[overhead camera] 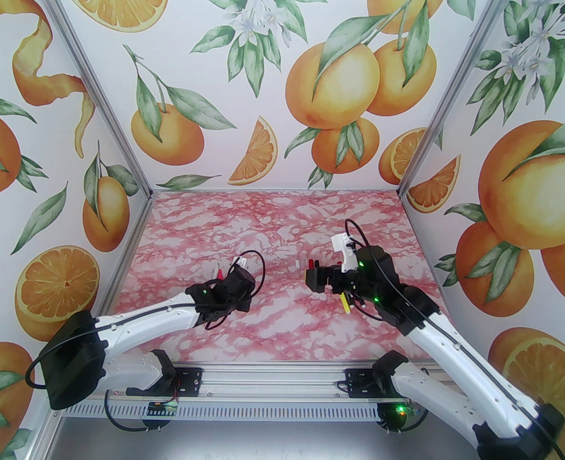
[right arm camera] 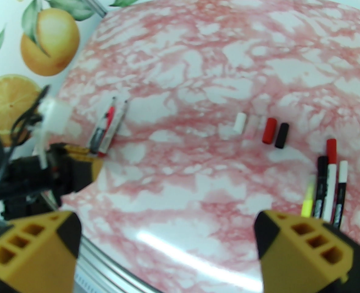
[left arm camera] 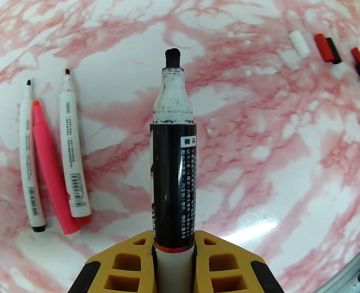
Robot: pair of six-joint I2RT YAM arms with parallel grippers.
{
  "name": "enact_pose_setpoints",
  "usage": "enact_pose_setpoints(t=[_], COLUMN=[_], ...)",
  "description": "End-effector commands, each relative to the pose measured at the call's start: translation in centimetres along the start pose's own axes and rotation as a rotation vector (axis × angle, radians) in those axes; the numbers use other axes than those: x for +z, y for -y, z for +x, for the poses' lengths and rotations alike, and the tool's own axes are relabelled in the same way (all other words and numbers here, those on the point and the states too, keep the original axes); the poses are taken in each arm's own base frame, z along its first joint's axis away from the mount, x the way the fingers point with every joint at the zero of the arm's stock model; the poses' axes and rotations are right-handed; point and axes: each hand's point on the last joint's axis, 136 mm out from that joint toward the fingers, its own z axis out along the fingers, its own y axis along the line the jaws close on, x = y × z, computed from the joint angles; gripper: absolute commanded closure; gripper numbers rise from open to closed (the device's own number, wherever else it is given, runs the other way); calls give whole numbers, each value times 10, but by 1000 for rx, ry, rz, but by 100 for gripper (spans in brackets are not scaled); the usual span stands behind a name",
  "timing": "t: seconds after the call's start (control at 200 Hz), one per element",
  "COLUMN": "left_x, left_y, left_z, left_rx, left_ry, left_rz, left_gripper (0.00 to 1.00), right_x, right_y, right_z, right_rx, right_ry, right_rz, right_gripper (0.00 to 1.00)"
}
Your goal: Open the pen caps
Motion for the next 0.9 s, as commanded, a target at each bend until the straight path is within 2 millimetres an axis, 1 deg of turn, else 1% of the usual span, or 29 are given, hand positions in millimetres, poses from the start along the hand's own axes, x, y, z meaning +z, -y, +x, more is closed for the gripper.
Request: enact_pose_setpoints(t=[0.0, 0.08, 0.275, 0.42, 0.635, 0.896], left_x=[9, 15, 27, 36, 48, 55], left_y=[-3, -7, -18, -23, -24, -35], left_z=[-13, -17, -24, -23, -21, -18], left_rx=[0, 19, 34, 42, 56, 63], left_ry=[26, 16, 1, -16, -34, -60], left_rz=[-25, -50, -109, -133, -157, -233], left_gripper=[97, 97, 97, 94, 95, 93], right_x=[-10, -16, -19, -20, -19, -18], right_y=[-11, -13, -11, -9, -7, -4], right_z=[8, 9, 14, 18, 23, 28], right_rx=[3, -6, -14, -19, -19, -18], right_ry=[-17, -17, -40, -42, -56, -64], right_rz=[-60, -66, -53, -44, -46, -38], right_gripper=[0, 0, 0, 0, 0, 0])
